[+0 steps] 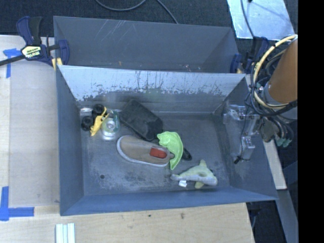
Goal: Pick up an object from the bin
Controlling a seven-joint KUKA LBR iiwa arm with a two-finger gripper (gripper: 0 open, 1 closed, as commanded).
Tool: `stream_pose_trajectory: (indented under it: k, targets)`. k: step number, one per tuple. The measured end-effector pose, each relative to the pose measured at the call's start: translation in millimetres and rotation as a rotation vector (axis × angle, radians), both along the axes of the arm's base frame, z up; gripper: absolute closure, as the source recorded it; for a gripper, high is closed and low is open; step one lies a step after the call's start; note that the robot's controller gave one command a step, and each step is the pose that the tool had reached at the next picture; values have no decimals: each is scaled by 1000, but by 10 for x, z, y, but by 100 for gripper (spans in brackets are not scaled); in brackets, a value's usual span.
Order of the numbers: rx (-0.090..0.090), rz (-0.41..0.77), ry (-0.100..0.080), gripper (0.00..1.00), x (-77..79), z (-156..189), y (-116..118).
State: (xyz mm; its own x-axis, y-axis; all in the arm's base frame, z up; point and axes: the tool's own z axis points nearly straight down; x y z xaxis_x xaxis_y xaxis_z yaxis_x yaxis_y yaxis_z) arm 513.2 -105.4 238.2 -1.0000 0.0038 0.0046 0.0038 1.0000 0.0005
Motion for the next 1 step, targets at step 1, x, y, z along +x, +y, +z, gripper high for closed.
stream_pose_trajectory:
  k: [1]
  targets:
    - [-1, 3, -8, 0, 12, 46, 6]
